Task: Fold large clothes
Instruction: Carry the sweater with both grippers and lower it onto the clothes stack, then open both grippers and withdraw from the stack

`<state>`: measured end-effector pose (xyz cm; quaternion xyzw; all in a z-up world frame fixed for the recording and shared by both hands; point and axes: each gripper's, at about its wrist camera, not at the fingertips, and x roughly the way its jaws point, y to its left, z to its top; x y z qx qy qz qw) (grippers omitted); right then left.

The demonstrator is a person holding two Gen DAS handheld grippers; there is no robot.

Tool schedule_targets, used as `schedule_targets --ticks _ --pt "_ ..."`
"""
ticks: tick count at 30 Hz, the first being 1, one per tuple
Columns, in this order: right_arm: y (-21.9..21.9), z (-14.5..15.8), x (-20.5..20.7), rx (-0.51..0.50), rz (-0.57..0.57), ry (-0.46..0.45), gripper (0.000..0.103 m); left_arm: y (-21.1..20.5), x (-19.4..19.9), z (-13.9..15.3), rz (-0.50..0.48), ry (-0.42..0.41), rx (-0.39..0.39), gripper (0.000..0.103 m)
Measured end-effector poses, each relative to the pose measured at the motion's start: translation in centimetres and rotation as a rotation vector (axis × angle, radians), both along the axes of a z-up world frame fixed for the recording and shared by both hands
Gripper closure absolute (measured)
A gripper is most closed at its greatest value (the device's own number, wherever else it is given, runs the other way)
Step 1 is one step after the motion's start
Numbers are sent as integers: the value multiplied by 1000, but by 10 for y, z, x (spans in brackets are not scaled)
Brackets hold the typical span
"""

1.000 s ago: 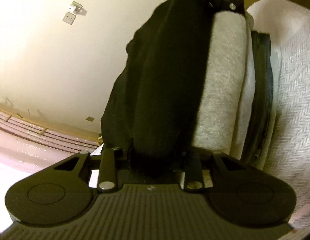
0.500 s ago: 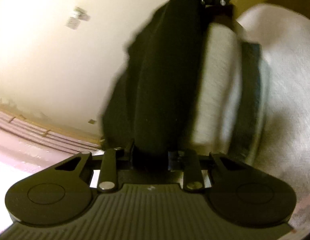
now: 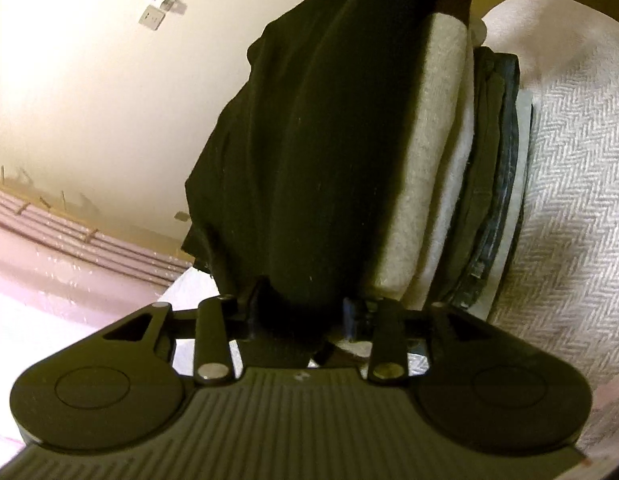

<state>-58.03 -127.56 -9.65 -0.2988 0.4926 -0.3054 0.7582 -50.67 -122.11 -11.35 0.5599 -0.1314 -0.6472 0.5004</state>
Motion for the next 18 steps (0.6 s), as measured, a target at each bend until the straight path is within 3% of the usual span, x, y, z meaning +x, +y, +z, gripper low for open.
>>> schedule_targets --ticks 11,18 --pt "9 2 -4 30 -56 -9 68 -11 -11 21 123 56 42 65" --pt "17 13 -18 58 -93 -39 65 -11 -18 41 230 144 58 62"
